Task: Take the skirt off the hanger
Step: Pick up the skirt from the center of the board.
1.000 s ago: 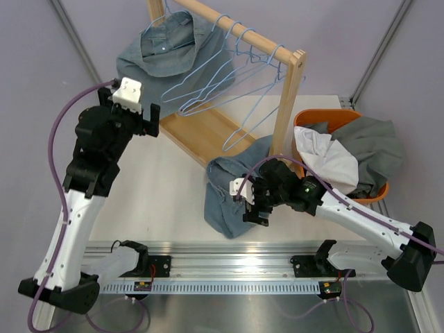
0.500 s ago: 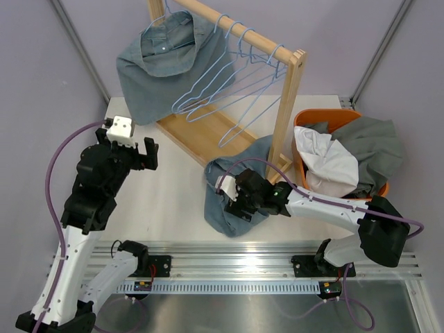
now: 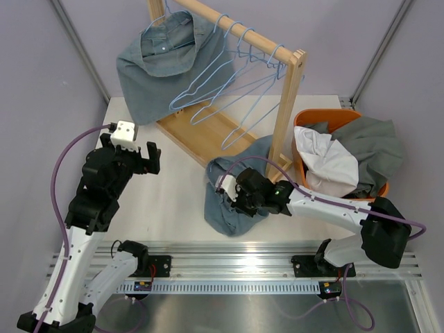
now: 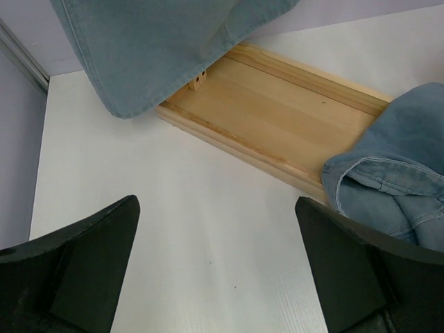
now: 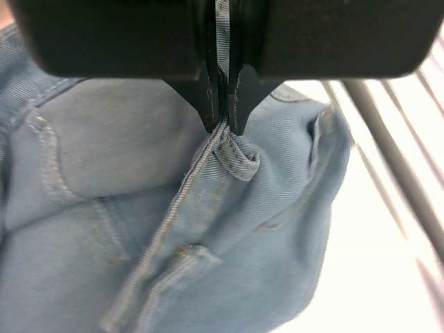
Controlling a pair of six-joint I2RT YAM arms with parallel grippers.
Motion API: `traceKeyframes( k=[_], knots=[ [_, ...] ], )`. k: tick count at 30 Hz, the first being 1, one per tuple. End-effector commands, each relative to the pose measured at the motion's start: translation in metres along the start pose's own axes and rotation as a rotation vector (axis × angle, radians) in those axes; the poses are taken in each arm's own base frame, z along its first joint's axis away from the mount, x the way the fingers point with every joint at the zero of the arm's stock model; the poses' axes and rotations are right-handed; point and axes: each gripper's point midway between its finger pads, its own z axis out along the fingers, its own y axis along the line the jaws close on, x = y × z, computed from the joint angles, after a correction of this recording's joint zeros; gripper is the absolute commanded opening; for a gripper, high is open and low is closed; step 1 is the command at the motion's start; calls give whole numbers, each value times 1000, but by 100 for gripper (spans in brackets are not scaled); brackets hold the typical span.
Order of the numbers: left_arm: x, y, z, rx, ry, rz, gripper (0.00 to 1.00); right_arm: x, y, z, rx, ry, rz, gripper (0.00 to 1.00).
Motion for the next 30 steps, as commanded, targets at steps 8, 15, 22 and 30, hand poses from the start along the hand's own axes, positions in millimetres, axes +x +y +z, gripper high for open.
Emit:
traceKeyframes(
  k=[8, 15, 22, 30],
  knots=[
    [-14, 0, -3, -2, -70, -18, 99, -25, 42, -165, -526, -250, -369, 0],
    [-22, 3, -1, -11, -98, 1, 99, -48, 11, -240, -301, -390, -360, 0],
    [-44, 8, -1, -37, -188, 29, 99, -105, -37, -324, 58, -604, -214, 0],
    [-59, 13, 5, -63, -244, 42, 99, -160, -72, -435, 464, -855, -33, 0]
  ],
)
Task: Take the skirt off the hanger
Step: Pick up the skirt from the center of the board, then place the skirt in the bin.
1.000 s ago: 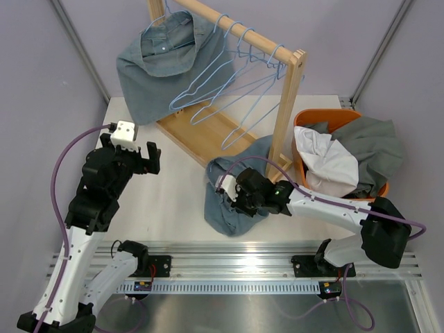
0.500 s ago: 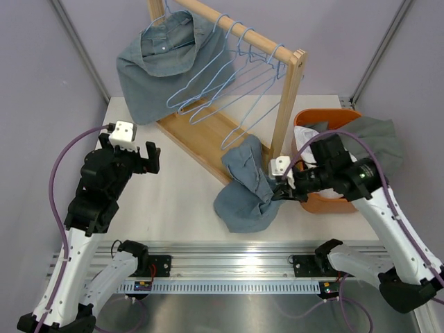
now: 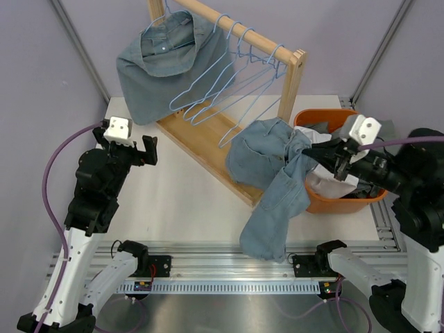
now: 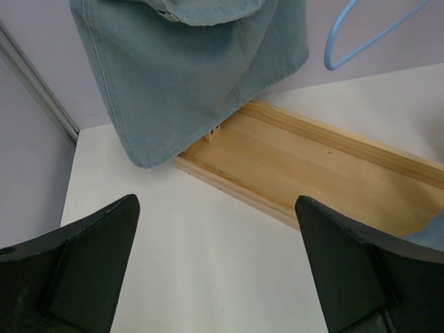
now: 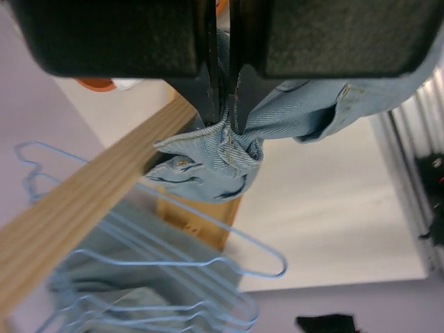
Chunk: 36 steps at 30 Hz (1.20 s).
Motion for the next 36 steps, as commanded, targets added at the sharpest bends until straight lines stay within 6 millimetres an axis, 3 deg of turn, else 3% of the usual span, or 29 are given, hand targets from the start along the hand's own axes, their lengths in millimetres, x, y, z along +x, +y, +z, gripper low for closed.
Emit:
traceKeyframes(
  k=[1, 6, 13, 24, 25, 27, 28, 29, 31, 32, 36],
  knots=[
    [-19, 6, 7, -31, -86, 12, 99, -54, -46, -25, 311, -162, 25, 0],
    [-18, 5, 8, -28, -83, 14, 99, -78, -89, -60, 599, -196, 7, 0],
    [-15, 3, 8, -14, -86, 16, 99, -100, -131, -102, 885, -193, -23, 0],
    [-23, -1, 13, 9, -94, 33, 99, -114, -185, -106, 1032, -166, -3, 0],
    [-24, -1, 13, 12, -97, 36, 99, -105, -198, -116, 1091, -126, 6, 0],
    [-25, -1, 13, 11, -102, 45, 99, -98, -215, -110, 1053, -131, 55, 0],
    [-26, -1, 13, 15, -104, 48, 99, -86, -231, -128, 1124, -99, 72, 0],
    [-26, -1, 13, 16, -104, 52, 99, -70, -248, -127, 1128, -73, 110, 0],
    [-26, -3, 13, 26, -103, 55, 99, -52, -264, -129, 1119, -52, 153, 0],
    [-25, -4, 13, 29, -101, 57, 99, -30, -278, -134, 1136, -14, 192, 0],
    [-20, -6, 15, 42, -80, 63, 99, -2, -290, -122, 1055, -16, 246, 0]
  ],
)
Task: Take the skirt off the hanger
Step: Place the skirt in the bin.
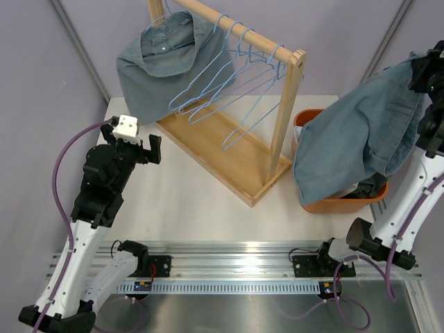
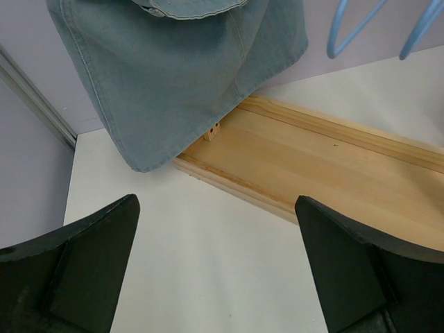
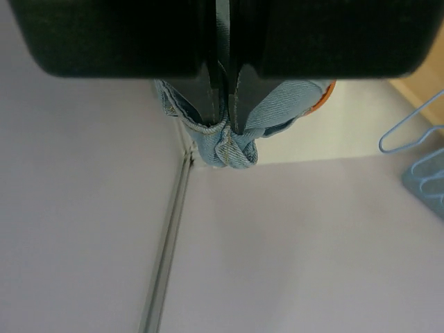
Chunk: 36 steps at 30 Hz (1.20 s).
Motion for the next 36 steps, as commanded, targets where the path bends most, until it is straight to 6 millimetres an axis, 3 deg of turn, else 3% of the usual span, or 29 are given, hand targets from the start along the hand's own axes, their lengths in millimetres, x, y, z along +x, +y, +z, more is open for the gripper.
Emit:
traceKeyframes(
  k=[1, 4, 5, 10, 11, 12, 13, 15, 16, 23, 25, 30, 33, 36],
  knots=[
    [-28, 1, -1, 12, -86, 16, 99, -14, 18, 10, -139, -92, 29, 0],
    [-27, 0, 0, 12, -78, 10, 99, 14, 20, 25, -173, -33, 61, 0],
    [-27, 0, -1, 14, -77, 7, 99, 33, 21, 34, -191, 15, 82, 0],
    [-28, -3, 3, 25, -65, -15, 99, 124, 81, 42, -481, 250, 200, 0],
    [-28, -3, 3, 24, -61, -20, 99, 158, 96, 40, -537, 329, 215, 0],
    [-29, -3, 5, 24, -57, -22, 99, 179, 112, 31, -590, 403, 241, 0],
    [-29, -4, 5, 27, -48, -27, 99, 210, 136, 23, -669, 483, 254, 0],
    [-32, -3, 5, 26, -47, -32, 99, 245, 156, 10, -720, 597, 287, 0],
    [-35, -3, 5, 29, -50, -38, 99, 275, 164, 0, -736, 692, 336, 0],
    [-49, -1, 13, 4, 25, -157, 99, 404, 142, -11, -607, 1123, 299, 0],
    [-59, -1, 17, 6, 25, -190, 99, 420, 137, -12, -584, 1163, 285, 0],
    [-111, 8, 36, 11, -39, -249, 99, 448, 131, -8, -565, 1203, 243, 9],
    [-141, 9, 52, 46, -87, -284, 99, 452, 132, -9, -601, 1205, 221, 17],
    [-161, 15, 77, 52, -123, -331, 99, 442, 134, -12, -656, 1180, 201, 27]
  ],
)
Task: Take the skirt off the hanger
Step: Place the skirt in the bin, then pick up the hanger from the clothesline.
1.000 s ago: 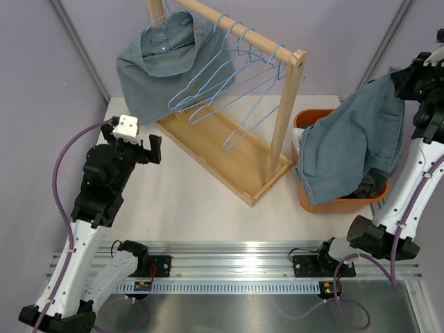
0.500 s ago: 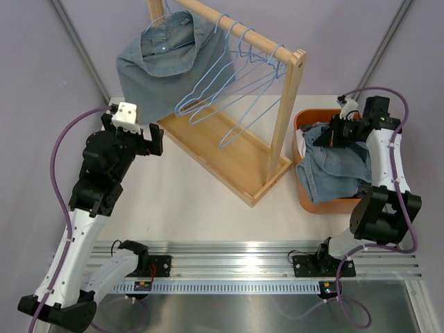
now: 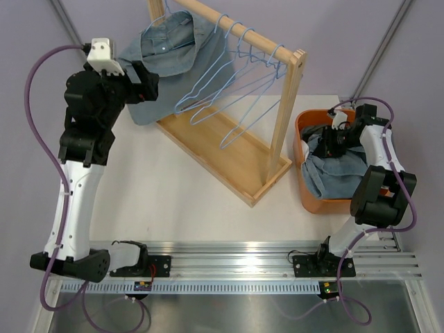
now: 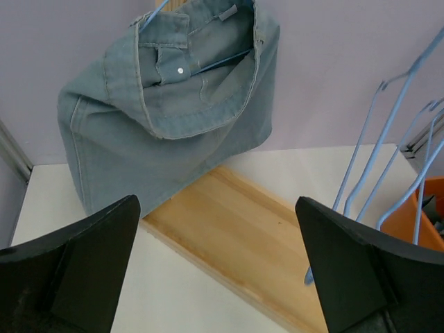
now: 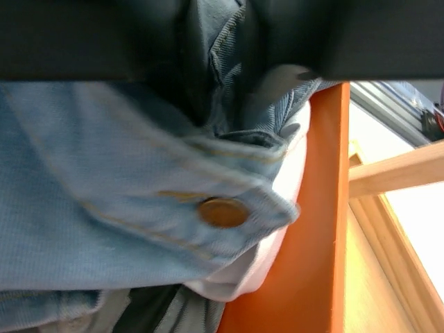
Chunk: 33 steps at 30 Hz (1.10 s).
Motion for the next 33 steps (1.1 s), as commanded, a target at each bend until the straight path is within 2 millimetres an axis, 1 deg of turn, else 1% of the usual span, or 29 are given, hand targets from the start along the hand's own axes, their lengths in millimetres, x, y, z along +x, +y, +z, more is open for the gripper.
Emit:
traceKeyframes(
  k=[1, 2, 3, 4, 5, 6, 7, 8, 9, 10, 11, 12, 13, 14, 15, 16, 17, 18, 19, 20, 22, 23, 24, 25, 28, 31, 32, 33],
  knots=[
    [-38, -9, 24, 58, -86, -90, 99, 18, -18, -5, 66, 94, -66, 34],
    [-44, -7, 33, 57, -101, -97, 99, 13, -13, -13, 57, 75, -114, 38],
    [-47, -5, 41, 52, -107, -107, 99, 15, -4, -19, 21, 78, -120, 42],
    [-51, -2, 56, 49, -117, -116, 99, 5, 3, -29, 13, 51, -155, 50],
    [-60, -2, 63, 54, -150, -113, 98, 0, 11, -39, -6, 24, -204, 53],
    [-65, 0, 70, 51, -168, -108, 98, 2, 18, -47, -26, 26, -210, 57],
    [-71, 1, 83, 47, -189, -102, 97, -6, 26, -60, -27, -10, -246, 69],
    [-82, 2, 89, 52, -231, -95, 96, -9, 30, -67, -40, -35, -280, 75],
    [-86, 1, 96, 60, -247, -91, 95, -5, 36, -73, -51, -29, -289, 80],
    [-94, 0, 109, 74, -284, -90, 94, -9, 43, -81, -59, -51, -335, 89],
    [-97, -2, 116, 86, -302, -93, 92, -8, 46, -85, -67, -58, -348, 95],
    [-100, -5, 122, 106, -316, -107, 87, -4, 51, -89, -81, -54, -350, 100],
    [-106, -6, 127, 113, -346, -114, 85, -3, 55, -93, -88, -64, -378, 99],
    [-106, -4, 141, 115, -353, -122, 84, -1, 60, -95, -110, -68, -378, 99],
    [-107, -3, 147, 109, -366, -127, 83, 1, 63, -96, -120, -72, -384, 99],
    [-114, -3, 152, 111, -398, -119, 83, 4, 67, -96, -133, -82, -397, 99],
    [-112, -1, 162, 104, -410, -113, 82, 5, 69, -97, -140, -88, -405, 99],
    [-111, 6, 167, 75, -415, -87, 82, 7, 70, -97, -143, -93, -414, 99],
    [-122, 7, 168, 73, -466, -62, 82, 10, 72, -97, -142, -99, -419, 99],
    [-120, 9, 174, 64, -476, -34, 82, 10, 73, -96, -146, -107, -424, 100],
    [-124, 15, 178, 32, -515, 55, 82, 13, 76, -96, -156, -117, -433, 99],
    [-119, 17, 184, 24, -511, 90, 81, 13, 78, -96, -166, -126, -435, 100],
    [-115, 19, 189, 10, -509, 165, 80, 13, 79, -96, -173, -129, -432, 99],
    [-115, 20, 190, -3, -512, 212, 79, 13, 80, -96, -183, -136, -432, 100],
    [-98, 27, 205, -45, -476, 322, 77, 10, 81, -95, -190, -145, -430, 100],
    [-81, 35, 218, -74, -436, 380, 69, 7, 78, -94, -191, -157, -423, 99],
    [-79, 36, 220, -78, -431, 390, 64, 7, 78, -94, -192, -158, -421, 99],
    [-75, 37, 223, -79, -423, 410, 62, 7, 77, -93, -193, -159, -419, 99]
  ],
)
